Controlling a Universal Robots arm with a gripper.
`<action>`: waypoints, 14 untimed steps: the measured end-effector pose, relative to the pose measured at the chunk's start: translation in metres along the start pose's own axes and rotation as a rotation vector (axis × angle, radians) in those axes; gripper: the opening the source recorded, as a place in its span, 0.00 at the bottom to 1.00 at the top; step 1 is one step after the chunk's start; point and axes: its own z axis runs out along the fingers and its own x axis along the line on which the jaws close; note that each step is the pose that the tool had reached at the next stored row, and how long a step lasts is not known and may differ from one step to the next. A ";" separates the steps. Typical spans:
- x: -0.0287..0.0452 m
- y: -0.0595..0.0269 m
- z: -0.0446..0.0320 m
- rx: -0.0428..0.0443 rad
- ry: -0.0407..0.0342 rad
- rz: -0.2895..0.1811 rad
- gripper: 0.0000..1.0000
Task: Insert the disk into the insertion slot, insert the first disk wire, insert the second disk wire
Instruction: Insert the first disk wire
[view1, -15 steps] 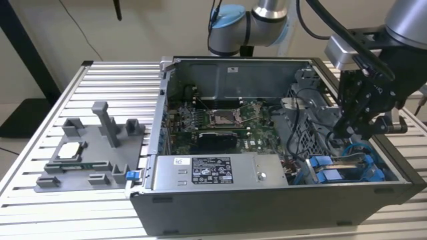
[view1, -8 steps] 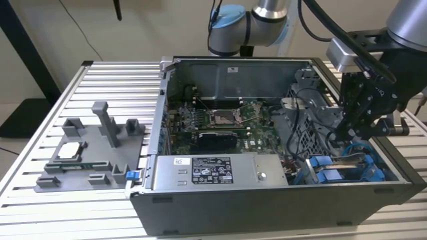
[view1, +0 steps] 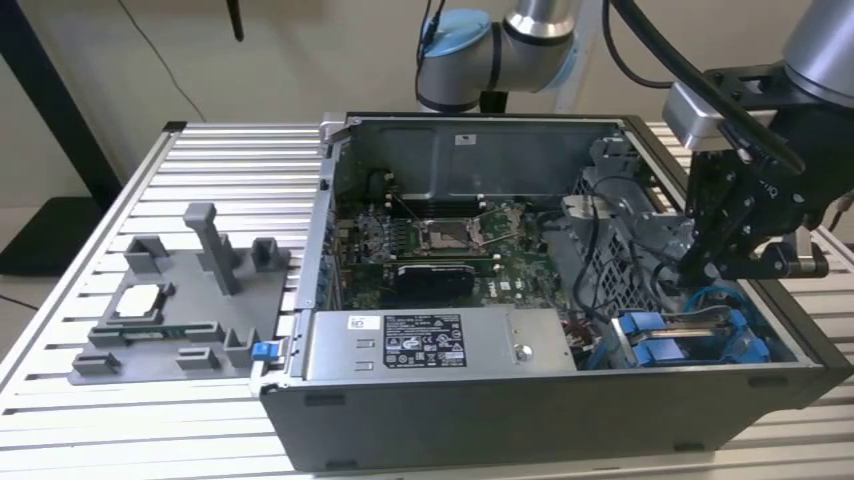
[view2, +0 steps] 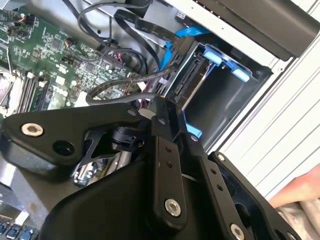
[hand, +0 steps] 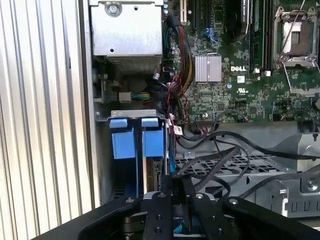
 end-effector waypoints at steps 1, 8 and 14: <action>0.0003 -0.0012 0.0003 -0.0002 0.0012 0.000 0.00; 0.0027 -0.0085 0.0026 -0.0008 0.0082 0.002 0.00; 0.0058 -0.0123 0.0045 -0.0004 0.0114 0.006 0.00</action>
